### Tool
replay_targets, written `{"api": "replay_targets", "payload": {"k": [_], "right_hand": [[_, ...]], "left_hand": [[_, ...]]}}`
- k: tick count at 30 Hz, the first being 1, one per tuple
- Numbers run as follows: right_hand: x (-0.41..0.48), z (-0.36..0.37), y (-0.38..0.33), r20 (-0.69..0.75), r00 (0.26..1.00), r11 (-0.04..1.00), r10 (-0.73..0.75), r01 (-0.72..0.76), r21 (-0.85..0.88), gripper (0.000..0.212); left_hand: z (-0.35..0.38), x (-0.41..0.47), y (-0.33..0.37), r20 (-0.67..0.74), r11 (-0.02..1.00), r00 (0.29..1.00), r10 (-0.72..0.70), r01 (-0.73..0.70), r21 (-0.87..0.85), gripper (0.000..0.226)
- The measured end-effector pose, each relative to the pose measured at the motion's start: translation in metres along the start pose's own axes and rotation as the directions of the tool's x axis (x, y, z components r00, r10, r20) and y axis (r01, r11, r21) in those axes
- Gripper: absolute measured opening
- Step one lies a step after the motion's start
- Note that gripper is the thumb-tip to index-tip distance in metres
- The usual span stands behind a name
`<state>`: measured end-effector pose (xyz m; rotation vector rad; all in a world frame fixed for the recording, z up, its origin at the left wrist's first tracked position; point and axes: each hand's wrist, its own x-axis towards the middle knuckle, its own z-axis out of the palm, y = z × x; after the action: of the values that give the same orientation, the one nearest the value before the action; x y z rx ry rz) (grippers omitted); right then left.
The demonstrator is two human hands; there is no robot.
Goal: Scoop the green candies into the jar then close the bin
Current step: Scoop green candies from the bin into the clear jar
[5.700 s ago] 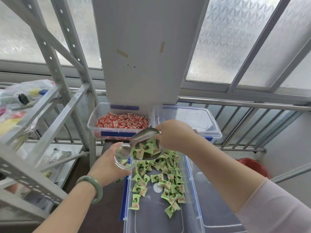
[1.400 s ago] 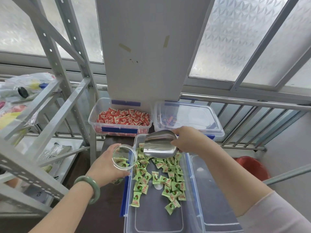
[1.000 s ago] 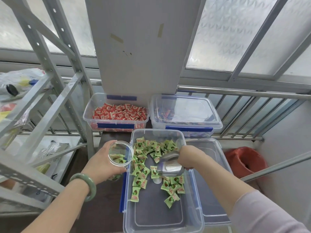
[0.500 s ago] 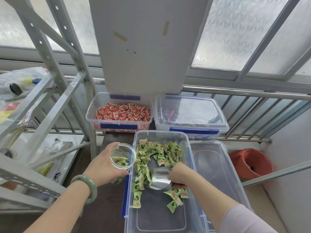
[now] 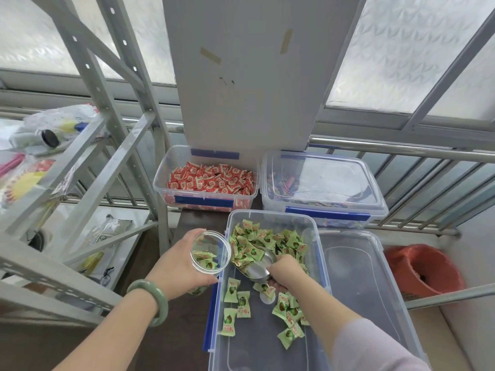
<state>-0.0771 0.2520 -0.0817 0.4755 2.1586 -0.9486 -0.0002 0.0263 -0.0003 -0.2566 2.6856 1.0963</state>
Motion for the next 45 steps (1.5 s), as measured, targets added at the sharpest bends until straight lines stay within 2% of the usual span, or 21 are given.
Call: {"api": "replay_targets", "payload": {"k": [1, 4, 8, 17, 23, 27, 30, 36, 38, 41, 45], "right_hand": [[0.001, 0.001, 0.000, 0.019, 1.000, 1.000, 0.005, -0.006, 0.013, 0.013], [0.004, -0.001, 0.006, 0.041, 0.999, 1.000, 0.016, -0.017, 0.005, 0.042], [-0.006, -0.007, 0.019, -0.010, 1.000, 0.984, -0.026, 0.028, 0.176, 0.054], [-0.041, -0.016, 0.029, -0.107, 0.991, 0.952, -0.075, 0.103, 0.289, 0.052], [-0.064, -0.044, 0.010, -0.144, 0.968, 0.928, -0.205, 0.239, 0.285, 0.050], [-0.081, -0.069, -0.012, -0.143, 0.946, 0.935, -0.290, 0.312, 0.169, 0.043], [-0.101, -0.087, -0.033, -0.097, 0.922, 0.926, -0.374, 0.376, 0.006, 0.038], [-0.138, -0.095, -0.085, -0.023, 0.877, 0.834, -0.479, 0.446, -0.326, 0.035], [-0.147, -0.088, -0.101, 0.032, 0.866, 0.760, -0.498, 0.454, -0.466, 0.034], [-0.156, -0.073, -0.122, 0.094, 0.846, 0.564, -0.525, 0.429, -0.706, 0.036], [-0.163, -0.058, -0.138, 0.079, 0.812, 0.421, -0.578, 0.379, -0.824, 0.033]], "left_hand": [[-0.001, -0.001, 0.000, -0.001, 1.000, 1.000, -0.001, 0.001, 0.000, 0.101], [-0.002, -0.003, 0.000, -0.010, 1.000, 1.000, -0.006, 0.006, 0.003, 0.098], [-0.001, -0.003, -0.002, -0.011, 1.000, 1.000, -0.003, 0.003, -0.004, 0.097], [-0.001, 0.002, -0.006, -0.013, 1.000, 1.000, -0.014, 0.014, -0.004, 0.098], [-0.003, 0.003, -0.003, -0.034, 1.000, 0.999, 0.012, -0.012, 0.003, 0.100], [-0.006, 0.001, 0.001, -0.037, 1.000, 0.999, 0.022, -0.022, 0.004, 0.102], [-0.008, -0.003, 0.005, -0.040, 0.999, 0.999, 0.032, -0.032, 0.001, 0.103], [-0.010, -0.010, 0.013, -0.036, 1.000, 0.999, 0.027, -0.027, -0.013, 0.102], [-0.010, -0.013, 0.016, -0.040, 0.999, 0.999, 0.028, -0.030, -0.037, 0.097], [-0.012, -0.017, 0.022, -0.048, 0.997, 0.998, 0.047, -0.050, -0.064, 0.087], [-0.014, -0.018, 0.027, -0.040, 0.998, 0.997, 0.061, -0.061, 0.003, 0.081]]}}
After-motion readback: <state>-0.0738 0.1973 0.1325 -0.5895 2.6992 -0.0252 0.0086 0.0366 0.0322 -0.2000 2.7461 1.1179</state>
